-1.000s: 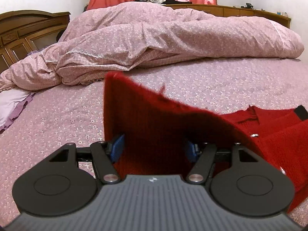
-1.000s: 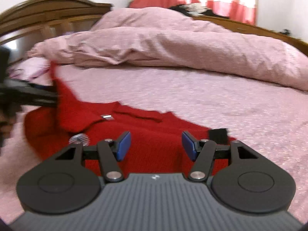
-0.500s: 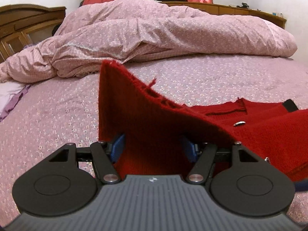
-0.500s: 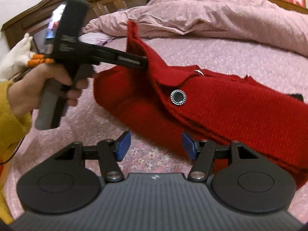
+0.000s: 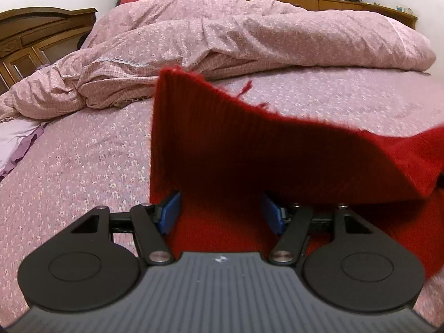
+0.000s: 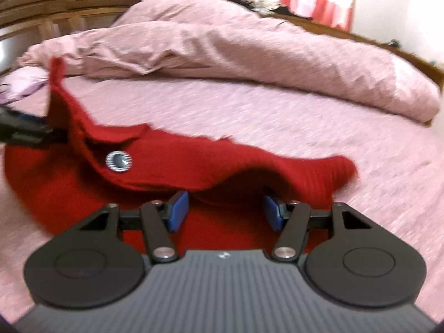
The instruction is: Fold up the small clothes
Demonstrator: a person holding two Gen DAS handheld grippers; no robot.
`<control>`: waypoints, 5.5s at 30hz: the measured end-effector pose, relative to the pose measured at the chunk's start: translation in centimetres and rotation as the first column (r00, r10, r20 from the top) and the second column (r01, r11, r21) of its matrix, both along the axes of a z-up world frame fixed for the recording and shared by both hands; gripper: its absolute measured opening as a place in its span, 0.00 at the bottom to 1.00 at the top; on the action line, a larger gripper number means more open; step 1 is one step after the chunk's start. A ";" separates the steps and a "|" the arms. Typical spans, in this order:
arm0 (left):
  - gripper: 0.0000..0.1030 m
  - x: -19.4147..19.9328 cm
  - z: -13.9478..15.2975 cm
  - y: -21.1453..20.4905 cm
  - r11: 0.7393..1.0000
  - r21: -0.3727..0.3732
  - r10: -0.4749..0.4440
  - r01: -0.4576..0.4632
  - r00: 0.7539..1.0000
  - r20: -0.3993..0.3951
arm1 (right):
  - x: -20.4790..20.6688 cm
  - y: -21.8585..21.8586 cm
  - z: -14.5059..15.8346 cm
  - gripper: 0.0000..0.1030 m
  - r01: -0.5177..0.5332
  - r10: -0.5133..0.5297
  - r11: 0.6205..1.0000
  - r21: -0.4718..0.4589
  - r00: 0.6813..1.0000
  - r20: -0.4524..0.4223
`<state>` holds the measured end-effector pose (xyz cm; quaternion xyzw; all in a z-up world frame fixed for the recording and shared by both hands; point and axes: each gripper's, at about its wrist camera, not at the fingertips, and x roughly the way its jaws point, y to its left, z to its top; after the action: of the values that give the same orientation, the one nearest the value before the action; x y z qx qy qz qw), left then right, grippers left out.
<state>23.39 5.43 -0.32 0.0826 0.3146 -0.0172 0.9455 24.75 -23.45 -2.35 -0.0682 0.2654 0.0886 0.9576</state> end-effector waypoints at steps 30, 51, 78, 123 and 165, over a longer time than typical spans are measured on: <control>0.67 5.2 0.3 3.9 0.994 -0.029 0.100 -0.102 0.993 -0.055 | 8.9 -8.7 -1.5 0.29 0.154 -0.115 0.957 0.247 0.979 -0.166; 0.68 6.5 0.2 4.1 0.986 -0.061 0.146 -0.155 0.981 -0.129 | 6.5 -11.5 -1.7 0.41 0.345 -0.312 0.894 0.285 0.937 -0.156; 0.69 -4.8 1.3 4.4 0.974 -0.136 0.154 -0.179 0.972 -0.176 | -3.7 -10.3 -0.1 0.59 0.278 -0.230 0.873 0.400 0.959 -0.163; 0.71 -5.1 2.9 1.9 0.979 -0.183 0.083 -0.092 0.995 -0.056 | -5.3 -10.3 -0.1 0.63 0.435 -0.398 0.744 0.507 0.898 -0.186; 0.71 -6.1 -0.5 4.1 0.947 -0.220 0.190 -0.232 0.962 -0.196 | -4.8 -9.1 -6.4 0.66 0.507 -0.295 0.428 0.748 0.861 -0.415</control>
<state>17.29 9.54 -0.81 -0.0689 0.3978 0.0393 0.9141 20.00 -32.57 -8.76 0.4740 0.3025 -0.0205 0.8267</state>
